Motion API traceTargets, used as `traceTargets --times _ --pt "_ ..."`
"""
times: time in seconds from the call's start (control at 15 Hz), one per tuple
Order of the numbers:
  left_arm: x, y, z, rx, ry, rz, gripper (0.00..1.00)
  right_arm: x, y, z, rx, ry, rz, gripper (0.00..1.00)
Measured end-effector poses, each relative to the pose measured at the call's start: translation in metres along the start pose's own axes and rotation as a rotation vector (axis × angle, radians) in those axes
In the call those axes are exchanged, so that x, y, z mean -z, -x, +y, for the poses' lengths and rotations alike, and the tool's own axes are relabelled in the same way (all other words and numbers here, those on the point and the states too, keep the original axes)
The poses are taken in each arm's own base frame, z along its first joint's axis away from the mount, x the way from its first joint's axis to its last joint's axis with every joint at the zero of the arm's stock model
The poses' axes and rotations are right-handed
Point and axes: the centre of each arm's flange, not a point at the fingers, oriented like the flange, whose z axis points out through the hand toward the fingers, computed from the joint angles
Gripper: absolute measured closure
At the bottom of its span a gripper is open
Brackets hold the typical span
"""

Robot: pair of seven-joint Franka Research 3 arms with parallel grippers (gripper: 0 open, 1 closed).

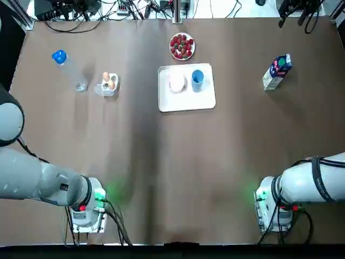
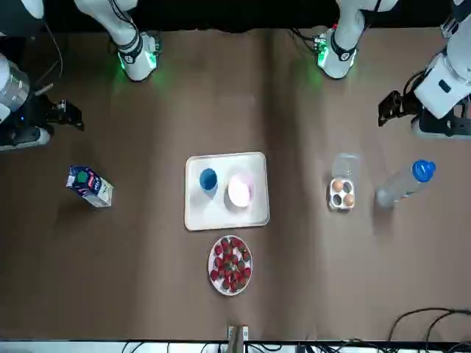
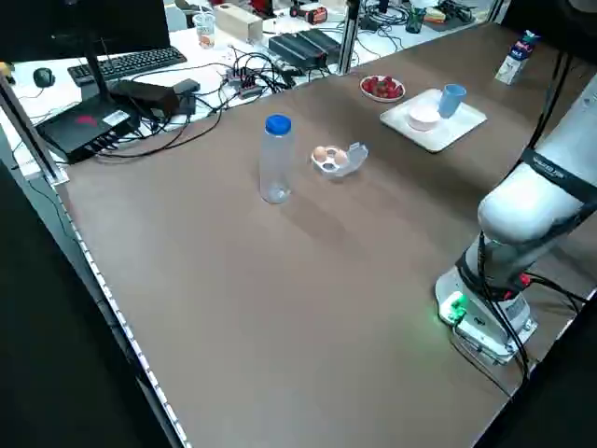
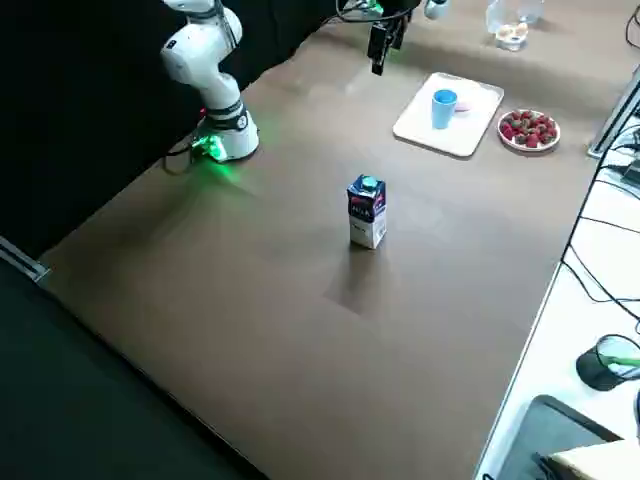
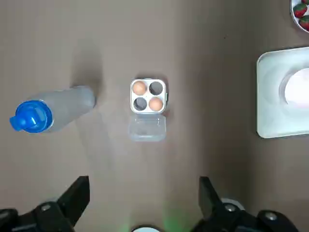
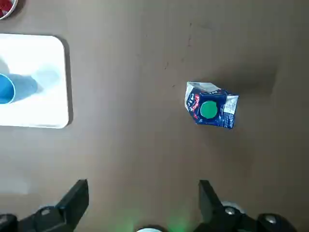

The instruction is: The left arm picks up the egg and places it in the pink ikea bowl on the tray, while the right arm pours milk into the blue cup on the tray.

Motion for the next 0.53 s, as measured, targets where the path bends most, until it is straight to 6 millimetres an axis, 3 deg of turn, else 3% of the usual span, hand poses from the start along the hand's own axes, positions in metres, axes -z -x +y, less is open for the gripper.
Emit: traceTargets --times 0.27,0.4,0.53 --pt "-0.009 -0.001 0.000 -0.003 -0.019 -0.032 0.00 0.000 0.000 0.000 0.000 0.000 0.004 0.00" --pt "-0.036 -0.010 -0.002 0.002 -0.034 -0.087 0.00 0.000 -0.001 0.000 0.002 0.000 0.006 0.00" --pt "-0.083 -0.029 -0.011 0.016 -0.041 -0.158 0.00 -0.001 -0.002 0.000 0.004 -0.001 0.004 0.00"
